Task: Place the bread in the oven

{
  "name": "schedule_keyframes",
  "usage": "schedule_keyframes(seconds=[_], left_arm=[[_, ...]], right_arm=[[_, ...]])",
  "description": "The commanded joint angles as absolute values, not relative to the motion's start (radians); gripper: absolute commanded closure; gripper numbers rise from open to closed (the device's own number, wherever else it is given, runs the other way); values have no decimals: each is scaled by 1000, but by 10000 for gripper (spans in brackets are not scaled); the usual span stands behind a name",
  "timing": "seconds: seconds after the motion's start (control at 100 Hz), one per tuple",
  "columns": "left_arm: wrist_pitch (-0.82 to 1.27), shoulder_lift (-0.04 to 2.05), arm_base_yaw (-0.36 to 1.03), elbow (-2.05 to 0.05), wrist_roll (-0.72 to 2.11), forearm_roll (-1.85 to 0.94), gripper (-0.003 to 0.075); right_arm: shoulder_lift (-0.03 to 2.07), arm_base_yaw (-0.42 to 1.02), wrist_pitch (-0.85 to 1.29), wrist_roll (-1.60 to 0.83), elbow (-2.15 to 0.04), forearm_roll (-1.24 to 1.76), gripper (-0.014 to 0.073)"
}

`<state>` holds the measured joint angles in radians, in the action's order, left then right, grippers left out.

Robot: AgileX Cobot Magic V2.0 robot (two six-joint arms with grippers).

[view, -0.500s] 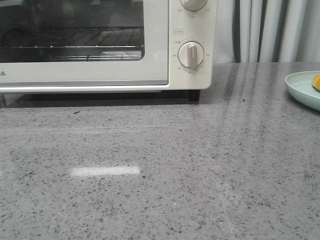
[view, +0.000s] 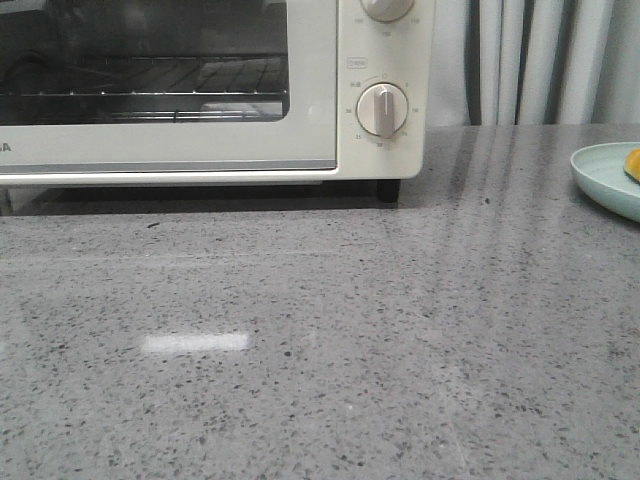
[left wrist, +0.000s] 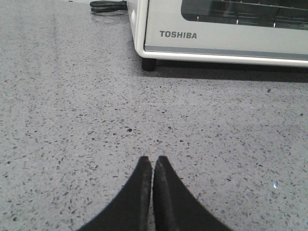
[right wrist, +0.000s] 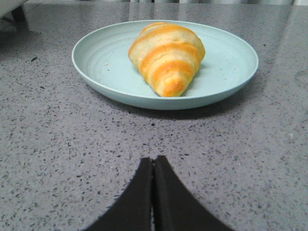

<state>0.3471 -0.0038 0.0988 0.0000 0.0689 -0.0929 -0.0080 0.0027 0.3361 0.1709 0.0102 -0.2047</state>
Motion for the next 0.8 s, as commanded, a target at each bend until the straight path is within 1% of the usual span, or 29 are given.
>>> schedule_keyframes(seconds=[0.0,0.41,0.57,0.67,0.79], left_arm=[[304,-33,97,23,60,-95,741],[304,-33,97,23,60,-95,741],[302,-33,97,23,60,-95,741],[262,-33,97,23,60,-106,741],[127,-33,97,23,60,-248,741]], right_arm=[[-30,-1,307,161,23,-222,662],[-30,-1,307,161,23,-222,662],[-30,-1,276,161,23,-227,662],[-30,-1,154,161,23,-227,662],[-30,-1,-100,161,23,-227,662]])
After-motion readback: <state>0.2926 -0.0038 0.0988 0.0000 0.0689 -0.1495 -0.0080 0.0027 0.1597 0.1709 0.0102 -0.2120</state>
